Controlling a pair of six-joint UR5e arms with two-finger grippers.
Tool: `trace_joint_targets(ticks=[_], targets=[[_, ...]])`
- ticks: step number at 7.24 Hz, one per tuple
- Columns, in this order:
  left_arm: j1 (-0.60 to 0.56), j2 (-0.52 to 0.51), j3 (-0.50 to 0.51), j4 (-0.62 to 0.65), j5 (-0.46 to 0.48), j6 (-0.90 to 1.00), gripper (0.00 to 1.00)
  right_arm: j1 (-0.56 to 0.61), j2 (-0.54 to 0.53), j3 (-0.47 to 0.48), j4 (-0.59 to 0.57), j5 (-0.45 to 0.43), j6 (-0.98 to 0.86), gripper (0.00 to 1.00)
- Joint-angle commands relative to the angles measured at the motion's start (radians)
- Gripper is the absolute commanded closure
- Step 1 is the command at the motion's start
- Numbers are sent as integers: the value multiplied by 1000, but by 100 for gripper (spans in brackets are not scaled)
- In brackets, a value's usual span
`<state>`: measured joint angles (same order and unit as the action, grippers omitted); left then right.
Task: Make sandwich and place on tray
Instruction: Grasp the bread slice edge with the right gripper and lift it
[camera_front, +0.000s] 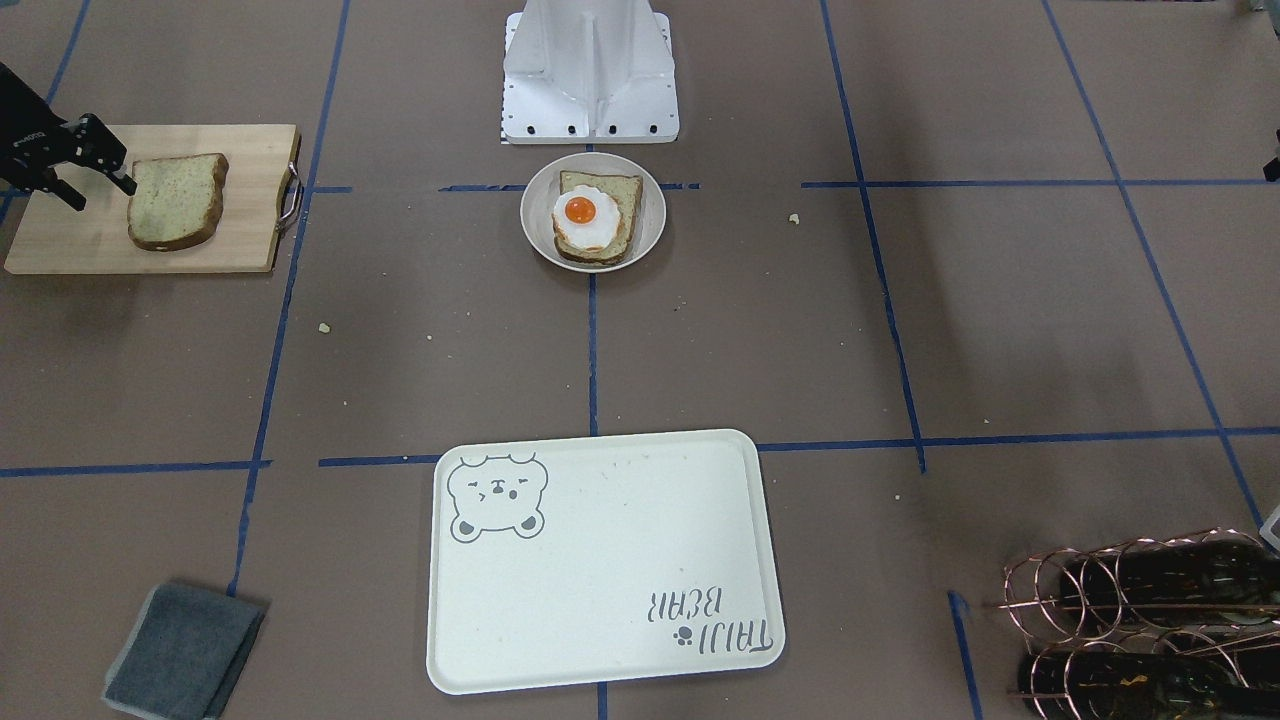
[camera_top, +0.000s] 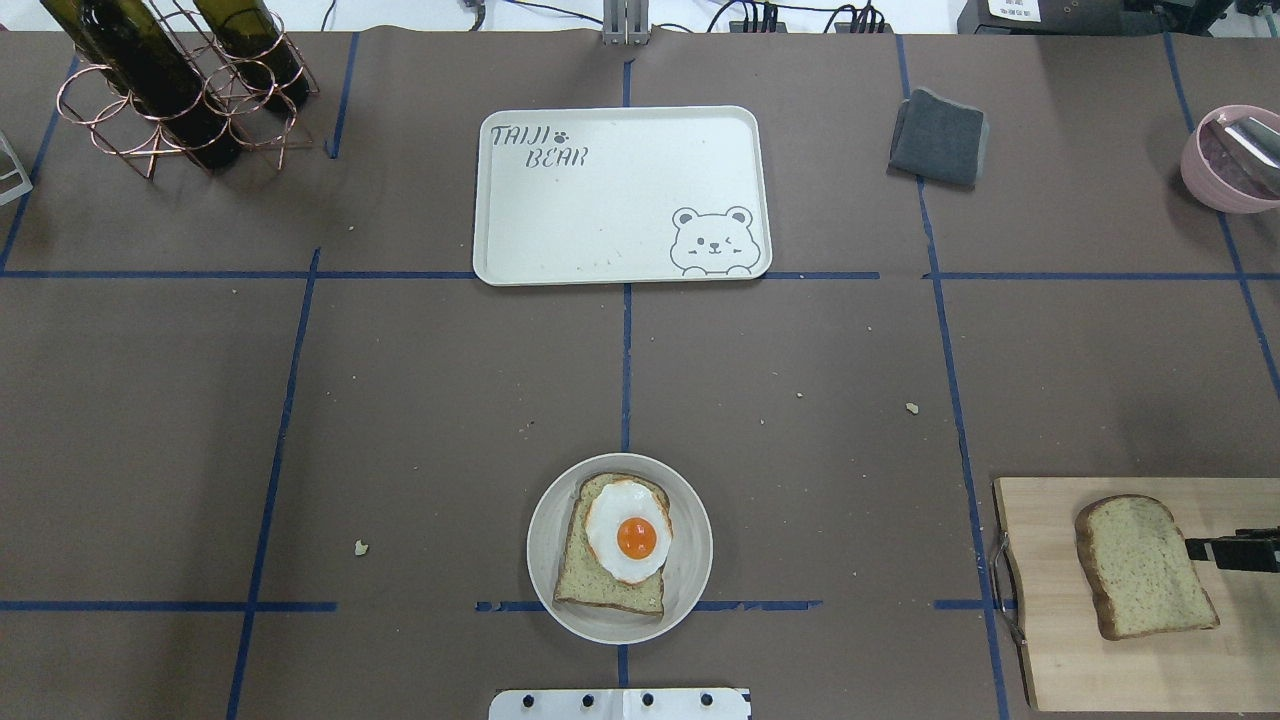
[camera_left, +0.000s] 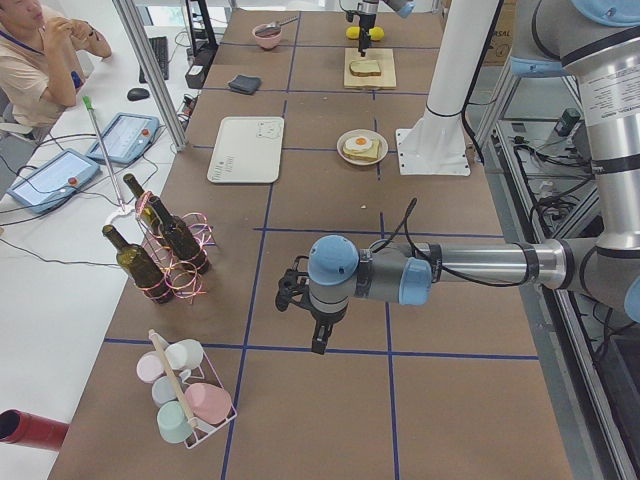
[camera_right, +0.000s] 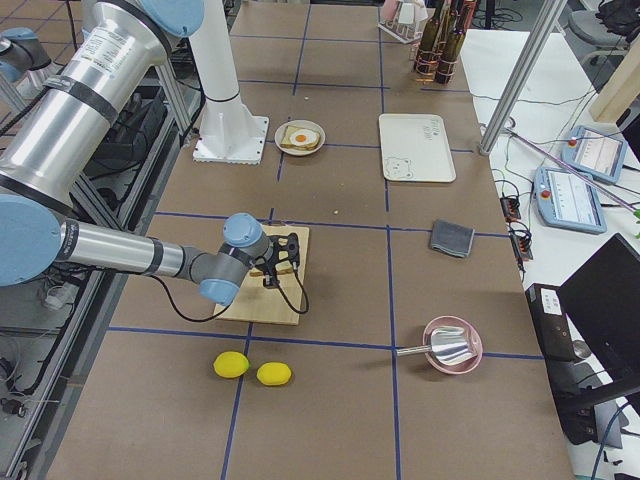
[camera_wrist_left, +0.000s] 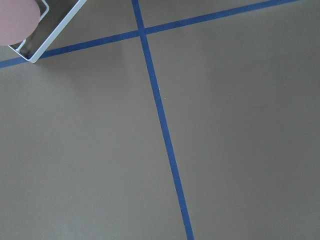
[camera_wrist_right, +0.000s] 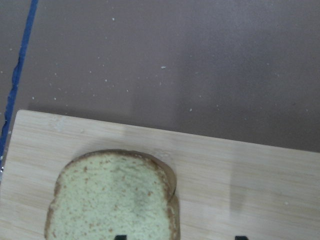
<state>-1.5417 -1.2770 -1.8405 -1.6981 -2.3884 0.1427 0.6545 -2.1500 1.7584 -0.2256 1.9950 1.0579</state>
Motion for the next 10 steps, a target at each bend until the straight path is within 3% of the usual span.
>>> trace_joint_targets(ticks=[1,3,8,10], targets=[[0,1,0,-2,0,0,0,-24,-1,-48,71,-4,1,26],[0,-1,0,-2,0,0,0,-32,10,-45,72,-4,11,33],[0,-1,1,-2,0,0,0,-58,22,-40,71,-4,13,34],[0,1,1,-2,0,0,0,-61,22,-42,71,-7,13,41]])
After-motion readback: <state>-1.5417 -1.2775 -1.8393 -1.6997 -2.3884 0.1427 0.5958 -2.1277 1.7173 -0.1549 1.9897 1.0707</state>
